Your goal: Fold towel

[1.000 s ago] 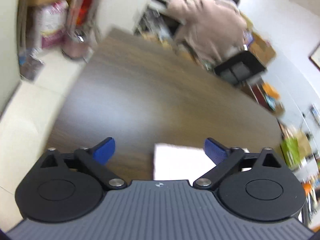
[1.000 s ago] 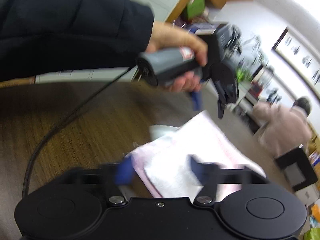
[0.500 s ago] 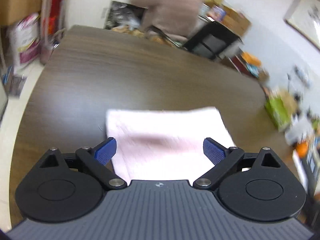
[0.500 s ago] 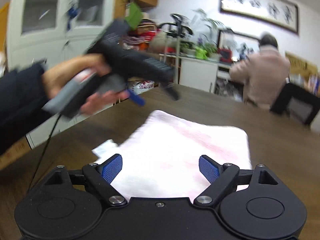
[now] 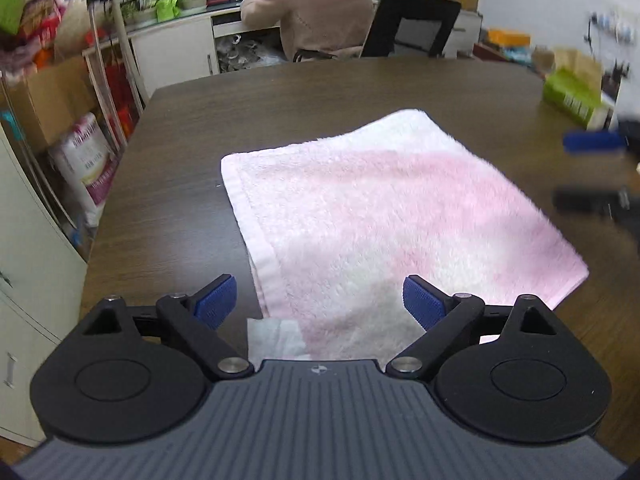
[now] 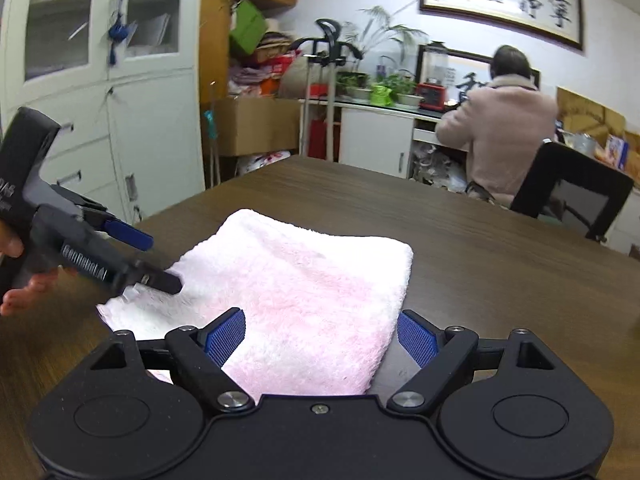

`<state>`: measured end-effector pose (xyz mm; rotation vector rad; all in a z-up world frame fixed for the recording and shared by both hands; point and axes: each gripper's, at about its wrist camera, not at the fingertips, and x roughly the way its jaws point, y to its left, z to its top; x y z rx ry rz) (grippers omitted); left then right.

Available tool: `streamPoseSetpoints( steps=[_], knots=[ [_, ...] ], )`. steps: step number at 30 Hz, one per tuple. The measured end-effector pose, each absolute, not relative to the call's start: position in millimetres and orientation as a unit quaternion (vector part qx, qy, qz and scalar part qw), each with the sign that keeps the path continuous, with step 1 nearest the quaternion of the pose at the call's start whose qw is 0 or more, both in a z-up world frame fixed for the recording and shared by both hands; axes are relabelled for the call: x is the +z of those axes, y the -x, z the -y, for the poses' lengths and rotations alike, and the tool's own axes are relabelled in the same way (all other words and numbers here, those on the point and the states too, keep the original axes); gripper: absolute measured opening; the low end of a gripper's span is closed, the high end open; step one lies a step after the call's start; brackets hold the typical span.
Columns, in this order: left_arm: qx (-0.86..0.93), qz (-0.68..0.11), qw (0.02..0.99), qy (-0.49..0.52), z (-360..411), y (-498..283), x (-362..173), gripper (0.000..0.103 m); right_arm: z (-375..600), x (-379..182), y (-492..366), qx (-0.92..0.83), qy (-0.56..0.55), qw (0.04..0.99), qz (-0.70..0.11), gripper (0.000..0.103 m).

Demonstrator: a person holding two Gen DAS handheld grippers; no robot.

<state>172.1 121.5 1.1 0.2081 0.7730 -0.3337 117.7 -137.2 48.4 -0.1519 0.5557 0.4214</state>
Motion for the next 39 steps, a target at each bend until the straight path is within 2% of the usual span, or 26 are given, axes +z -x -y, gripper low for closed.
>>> streamPoseSetpoints(
  steps=[7, 8, 10, 11, 13, 14, 16, 19, 22, 25, 30, 35, 37, 39],
  knots=[
    [-0.164, -0.400, 0.893, -0.126, -127.6, -155.4, -13.3, 0.092, 134.0, 53.0, -150.7, 0.263, 0.040, 0.924, -0.274, 0.080],
    [-0.167, -0.401, 0.892, -0.123, -131.2, -152.8, -13.4, 0.092, 130.5, 53.5, -156.9, 0.266, 0.041, 0.922, -0.277, 0.077],
    [-0.172, -0.403, 0.891, -0.116, -138.0, -148.1, -13.4, 0.092, 122.6, 54.0, -171.2, 0.274, 0.041, 0.916, -0.290, 0.054],
    [-0.172, -0.404, 0.891, -0.112, -140.2, -146.7, -13.3, 0.092, 117.8, 53.9, -179.1, 0.279, 0.043, 0.913, -0.296, 0.053],
    [-0.174, -0.402, 0.892, -0.110, -142.1, -144.0, -13.5, 0.092, 109.5, 53.4, -194.1, 0.285, 0.048, 0.907, -0.306, 0.036],
    [-0.175, -0.403, 0.892, -0.108, -143.3, -143.2, -13.7, 0.092, 105.9, 52.9, -201.2, 0.286, 0.050, 0.905, -0.310, 0.034],
    [-0.178, -0.407, 0.890, -0.101, -146.7, -143.1, -13.9, 0.092, 102.9, 51.1, -221.8, 0.290, 0.034, 0.900, -0.323, 0.033],
    [-0.186, -0.403, 0.893, -0.076, -150.6, -143.4, -1.1, 0.075, 101.4, 43.5, -247.0, 0.293, 0.024, 0.893, -0.342, 0.033],
    [-0.204, -0.395, 0.895, -0.045, -147.4, -148.3, 9.9, 0.075, 97.5, 31.1, -270.0, 0.293, 0.025, 0.883, -0.365, 0.033],
    [-0.210, -0.411, 0.886, -0.048, -132.9, -160.2, -1.3, 0.075, 95.0, 22.4, -284.4, 0.291, 0.020, 0.881, -0.373, 0.033],
    [-0.194, -0.410, 0.887, -0.089, -123.2, -153.3, -15.5, 0.086, 95.3, 8.2, -297.4, 0.271, 0.049, 0.881, -0.385, 0.033],
    [-0.188, -0.418, 0.885, -0.078, -134.4, -147.9, -18.7, 0.094, 120.9, 1.9, -323.7, 0.239, 0.002, 0.890, -0.388, 0.029],
    [-0.192, -0.420, 0.884, -0.070, -138.4, -148.9, -15.6, 0.093, 117.3, 6.0, -321.1, 0.235, 0.010, 0.894, -0.381, 0.036],
    [-0.195, -0.423, 0.883, -0.059, -142.2, -150.3, -11.2, 0.090, 112.7, 13.5, -312.0, 0.241, 0.015, 0.898, -0.367, 0.039]
  ],
)
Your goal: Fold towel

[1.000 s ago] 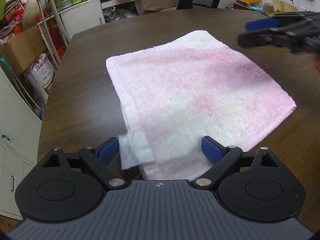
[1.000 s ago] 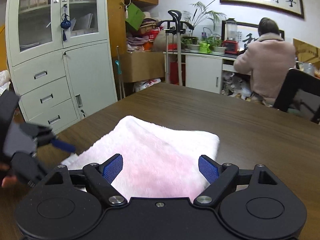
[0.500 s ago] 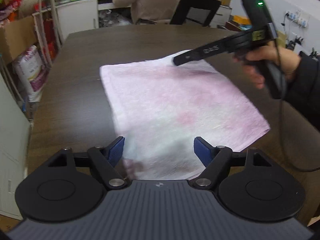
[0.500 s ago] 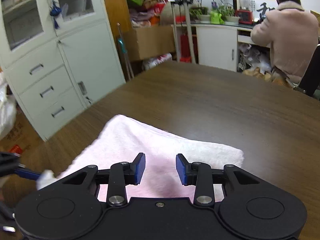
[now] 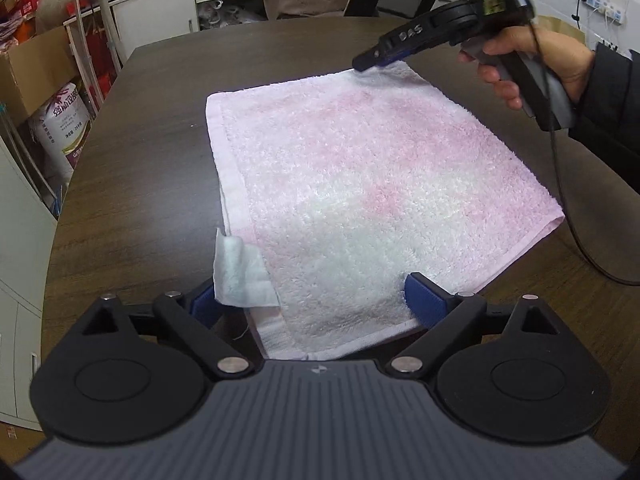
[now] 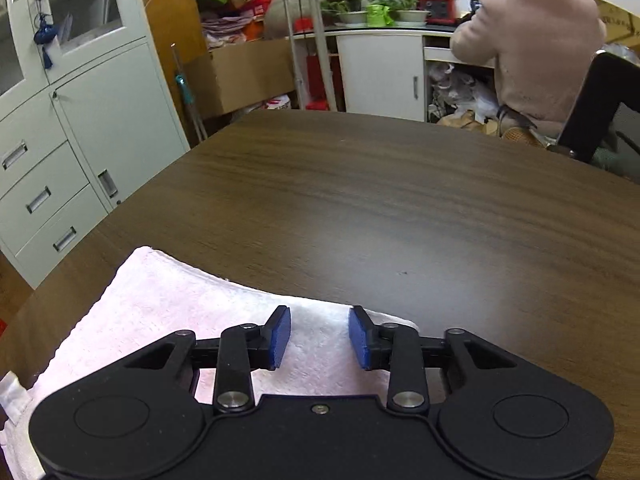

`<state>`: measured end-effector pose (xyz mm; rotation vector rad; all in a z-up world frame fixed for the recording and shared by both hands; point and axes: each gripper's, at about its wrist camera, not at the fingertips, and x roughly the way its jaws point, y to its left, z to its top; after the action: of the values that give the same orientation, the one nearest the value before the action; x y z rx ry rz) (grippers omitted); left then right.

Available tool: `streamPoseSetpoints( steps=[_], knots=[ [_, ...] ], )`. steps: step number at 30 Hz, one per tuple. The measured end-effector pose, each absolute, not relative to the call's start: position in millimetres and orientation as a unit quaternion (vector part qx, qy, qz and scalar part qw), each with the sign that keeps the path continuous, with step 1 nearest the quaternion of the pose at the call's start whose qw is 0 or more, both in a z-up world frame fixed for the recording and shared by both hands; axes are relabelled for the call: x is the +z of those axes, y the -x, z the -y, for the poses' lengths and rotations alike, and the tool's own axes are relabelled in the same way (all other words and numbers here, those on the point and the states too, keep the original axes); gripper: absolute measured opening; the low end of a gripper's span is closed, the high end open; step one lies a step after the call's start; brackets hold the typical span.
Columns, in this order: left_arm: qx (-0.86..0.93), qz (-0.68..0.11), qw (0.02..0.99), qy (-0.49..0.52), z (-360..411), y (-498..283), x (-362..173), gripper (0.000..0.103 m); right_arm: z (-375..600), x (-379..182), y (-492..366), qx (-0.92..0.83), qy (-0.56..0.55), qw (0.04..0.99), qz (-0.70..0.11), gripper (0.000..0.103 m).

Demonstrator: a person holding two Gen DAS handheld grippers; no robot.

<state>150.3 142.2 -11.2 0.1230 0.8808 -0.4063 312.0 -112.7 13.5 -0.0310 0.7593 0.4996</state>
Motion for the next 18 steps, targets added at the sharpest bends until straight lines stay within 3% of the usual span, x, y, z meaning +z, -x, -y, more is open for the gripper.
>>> streamPoseSetpoints(
  steps=[5, 14, 18],
  knots=[
    [-0.193, -0.391, 0.899, -0.051, -139.0, -160.8, 11.8, 0.091, 114.6, 34.1, -252.2, 0.270, 0.069, 0.905, -0.322, 0.055],
    [-0.196, -0.407, 0.885, -0.113, -100.5, -197.4, -11.9, 0.094, 123.4, 14.8, -160.1, 0.309, 0.111, 0.881, -0.342, 0.057],
    [-0.191, -0.413, 0.884, -0.104, -109.1, -193.5, -17.0, 0.098, 129.0, 6.4, -143.6, 0.315, 0.127, 0.872, -0.352, 0.062]
  ],
)
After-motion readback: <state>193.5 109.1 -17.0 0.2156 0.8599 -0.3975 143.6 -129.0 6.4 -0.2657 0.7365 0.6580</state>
